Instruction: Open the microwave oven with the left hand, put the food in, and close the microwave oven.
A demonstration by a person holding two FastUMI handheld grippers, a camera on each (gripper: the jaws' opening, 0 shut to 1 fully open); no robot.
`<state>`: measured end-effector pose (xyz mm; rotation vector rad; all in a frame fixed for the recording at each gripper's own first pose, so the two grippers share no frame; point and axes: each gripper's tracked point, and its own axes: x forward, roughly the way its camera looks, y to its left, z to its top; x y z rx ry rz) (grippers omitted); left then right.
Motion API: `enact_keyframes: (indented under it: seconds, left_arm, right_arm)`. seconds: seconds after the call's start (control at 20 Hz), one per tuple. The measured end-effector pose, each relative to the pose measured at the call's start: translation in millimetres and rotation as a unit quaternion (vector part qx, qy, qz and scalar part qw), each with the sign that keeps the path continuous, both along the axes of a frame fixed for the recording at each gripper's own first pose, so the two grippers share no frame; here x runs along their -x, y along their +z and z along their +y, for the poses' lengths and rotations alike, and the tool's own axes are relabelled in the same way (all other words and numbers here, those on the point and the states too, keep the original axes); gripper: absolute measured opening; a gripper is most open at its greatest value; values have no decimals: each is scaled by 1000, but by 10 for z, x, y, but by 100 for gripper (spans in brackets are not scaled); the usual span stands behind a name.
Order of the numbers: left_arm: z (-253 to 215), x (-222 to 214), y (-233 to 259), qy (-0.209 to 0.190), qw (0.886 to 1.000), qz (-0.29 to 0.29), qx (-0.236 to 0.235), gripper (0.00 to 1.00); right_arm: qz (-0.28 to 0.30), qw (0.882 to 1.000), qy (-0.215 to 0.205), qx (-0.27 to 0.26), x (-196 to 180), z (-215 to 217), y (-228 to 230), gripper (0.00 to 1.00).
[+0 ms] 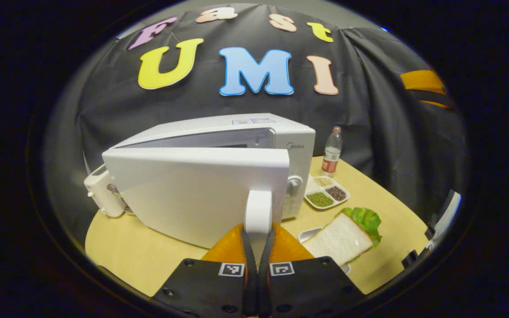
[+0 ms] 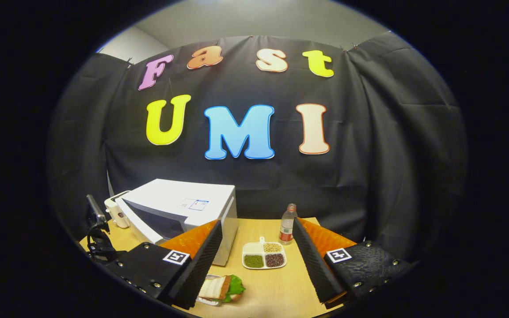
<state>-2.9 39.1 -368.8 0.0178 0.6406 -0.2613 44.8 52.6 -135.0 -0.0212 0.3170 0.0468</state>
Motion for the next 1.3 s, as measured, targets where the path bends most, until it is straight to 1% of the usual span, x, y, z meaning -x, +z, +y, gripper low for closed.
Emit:
enact_keyframes:
  seconds: [0.2, 0.25, 0.3, 0.4, 0.45, 0.6, 0.7, 0.8, 0.9, 1.05, 1.15, 1.3]
  left_arm:
    - [364, 500, 64, -29, 999, 19, 5, 7]
    - [498, 631, 87, -33, 999, 22, 1, 7]
    - [623, 738, 111, -33, 999, 27, -1, 10]
    - [916, 1005, 112, -38, 998, 41, -1, 10]
    - [1037, 1097, 115, -42, 998, 49, 0, 7]
    - [1507, 1350, 138, -49, 997, 62, -8, 7]
    - [1848, 1478, 155, -45, 997, 65, -13, 7]
    - [2176, 1572, 146, -37, 997, 63, -10, 7]
    - [2482, 1637, 150, -29, 998, 60, -8, 7]
    - [2819, 1690, 145, -31, 998, 56, -5, 7]
    - [2952, 1696, 142, -38, 998, 50, -3, 7]
    - [3108, 1689, 138, -45, 998, 41, 1, 7]
  right_arm:
    - [-2, 1000, 23, -11, 7, 415, 8, 97]
    - [1, 999, 29, -14, 18, 542, -15, 92]
    - [3, 999, 36, -18, 24, 679, -32, 97]
    - [16, 998, 49, -27, 55, 964, -99, 97]
    - [22, 998, 55, -35, 77, 1119, -125, 97]
    - [32, 996, 66, -52, 103, 1533, -148, 96]
    - [35, 995, 75, -64, 129, 1793, -152, 97]
    - [36, 990, 104, -92, 199, 2163, -134, 96]
    - [43, 988, 115, -97, 265, 2389, -186, 97]
    - [54, 988, 115, -92, 341, 2628, -262, 97]
    - [66, 987, 114, -94, 386, 2740, -331, 97]
    - [87, 987, 106, -87, 418, 2766, -446, 97]
